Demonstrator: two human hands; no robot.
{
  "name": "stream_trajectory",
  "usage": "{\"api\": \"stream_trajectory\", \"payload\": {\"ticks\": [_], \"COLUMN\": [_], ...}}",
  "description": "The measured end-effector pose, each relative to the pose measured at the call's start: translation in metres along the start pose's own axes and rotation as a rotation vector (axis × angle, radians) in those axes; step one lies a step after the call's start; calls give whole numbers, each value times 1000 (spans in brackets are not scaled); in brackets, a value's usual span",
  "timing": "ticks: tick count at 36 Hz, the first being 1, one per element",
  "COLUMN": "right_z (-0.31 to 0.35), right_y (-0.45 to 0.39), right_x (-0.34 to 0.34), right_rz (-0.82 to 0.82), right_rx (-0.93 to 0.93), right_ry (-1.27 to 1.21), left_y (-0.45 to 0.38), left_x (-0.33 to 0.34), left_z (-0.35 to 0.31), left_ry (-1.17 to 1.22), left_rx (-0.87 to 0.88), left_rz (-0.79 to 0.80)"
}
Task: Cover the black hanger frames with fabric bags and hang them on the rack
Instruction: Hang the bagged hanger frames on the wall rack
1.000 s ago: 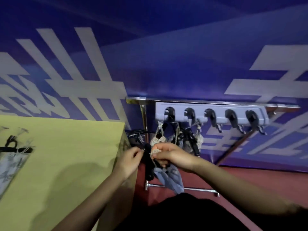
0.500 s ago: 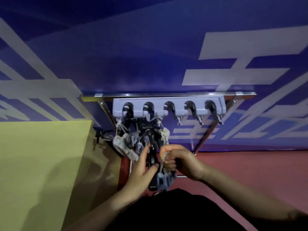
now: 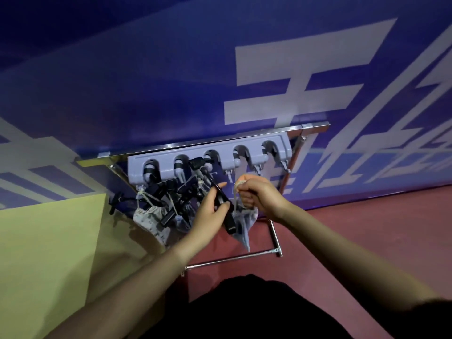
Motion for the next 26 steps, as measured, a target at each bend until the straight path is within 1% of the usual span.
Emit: {"api": "stream_trajectory", "payload": {"ticks": [4,8,10,13,14,16,19,21,23,26], "right_z": [10,19,20,21,21,19,17,18,20,18], "right_y": [-11,-27,-38,-54,-58,-62,-65,-64,-64,-63], "right_x": [-3,-6,-10,-16,-17,-18,-13,-9,-9,-14], "right_rz": [-20,-33,-72,-134,-139,-116,-49,-20,-18,-56], "right_rx": [-71,-153,-177,-184,-182,-166,-158,-174,-191,-174], "right_ry": [238,525,617,740,782,871,1018,1125,1174,1167], "left_y": [-14,-25,-22,-11,-9,-10,-22,-29,-36,-43], "left_x": [-6,-18,-23,-31,-33,-33,-24,-17,-13,-8], "left_z": [0,7,4,-6,-8,-11,-14,-16,-15,-14], "left_ry": [-133,-353,-377,-267,-230,-180,-154,-199,-273,-316], "left_rx": [-7,-39,-35,61,92,125,119,74,52,65], "left_rz": [0,-104,-200,-426,-464,-444,-276,-174,-143,-137]}}
Point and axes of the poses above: each hand's wrist, its own y-axis away from the middle knuckle, its own x-axis out of the palm, z = x × y, the point moved 4 cm from there along -y, towards the middle knuckle
